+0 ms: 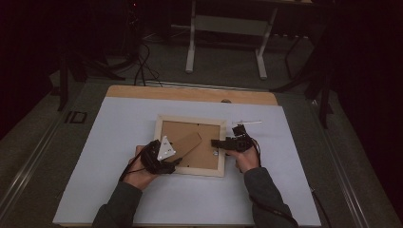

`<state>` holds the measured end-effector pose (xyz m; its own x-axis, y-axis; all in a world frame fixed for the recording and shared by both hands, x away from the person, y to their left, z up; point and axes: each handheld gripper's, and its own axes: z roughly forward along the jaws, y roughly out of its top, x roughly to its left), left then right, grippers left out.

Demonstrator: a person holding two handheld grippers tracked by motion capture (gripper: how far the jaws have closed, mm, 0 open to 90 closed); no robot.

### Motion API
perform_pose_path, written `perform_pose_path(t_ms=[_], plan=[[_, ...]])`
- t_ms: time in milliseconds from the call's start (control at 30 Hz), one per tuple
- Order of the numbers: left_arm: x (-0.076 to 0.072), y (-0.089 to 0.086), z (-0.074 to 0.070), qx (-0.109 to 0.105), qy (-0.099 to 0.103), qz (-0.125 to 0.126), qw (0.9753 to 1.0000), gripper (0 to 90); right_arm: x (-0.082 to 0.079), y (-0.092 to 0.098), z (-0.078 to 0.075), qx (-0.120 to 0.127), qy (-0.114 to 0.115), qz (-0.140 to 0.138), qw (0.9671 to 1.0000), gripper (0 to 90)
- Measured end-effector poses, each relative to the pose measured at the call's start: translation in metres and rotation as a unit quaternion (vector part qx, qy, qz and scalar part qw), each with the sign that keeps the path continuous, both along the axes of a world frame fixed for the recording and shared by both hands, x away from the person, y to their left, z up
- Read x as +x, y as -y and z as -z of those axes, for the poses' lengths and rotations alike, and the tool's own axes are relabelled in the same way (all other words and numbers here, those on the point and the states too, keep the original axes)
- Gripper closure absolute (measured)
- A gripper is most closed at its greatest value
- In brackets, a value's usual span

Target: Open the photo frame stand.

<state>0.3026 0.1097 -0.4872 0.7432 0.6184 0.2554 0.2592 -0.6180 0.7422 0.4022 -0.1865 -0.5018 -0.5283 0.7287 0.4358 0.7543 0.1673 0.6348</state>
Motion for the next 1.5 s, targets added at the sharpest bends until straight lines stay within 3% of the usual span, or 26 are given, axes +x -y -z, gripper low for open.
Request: perform_pose_path(t_ms=[133,333,567,933,1500], plan=[[0.0,-0.001,-0.002,-0.003,0.008,0.001,1.0,37.3,-0.001,0.005,-0.003,0.024,0.004,0.009,0.9997,44.4],[0.002,-0.002,-0.005,0.0,0.019,-0.005,0.9998,37.3,-0.003,0.011,-0.01,0.025,0.022,0.025,0.9991,55.1],[0.002,-0.002,-0.006,0.002,0.028,-0.007,0.9996,37.3,-0.003,0.015,-0.01,0.043,0.024,0.033,0.9982,59.4],[0.005,-0.001,-0.01,0.012,0.043,-0.007,0.999,37.3,-0.003,0.014,-0.016,0.042,0.042,0.04,0.9974,60.5],[0.007,-0.009,-0.007,-0.016,0.029,-0.007,0.9994,37.3,-0.007,0.012,-0.018,0.051,0.07,0.042,0.9954,60.8]])
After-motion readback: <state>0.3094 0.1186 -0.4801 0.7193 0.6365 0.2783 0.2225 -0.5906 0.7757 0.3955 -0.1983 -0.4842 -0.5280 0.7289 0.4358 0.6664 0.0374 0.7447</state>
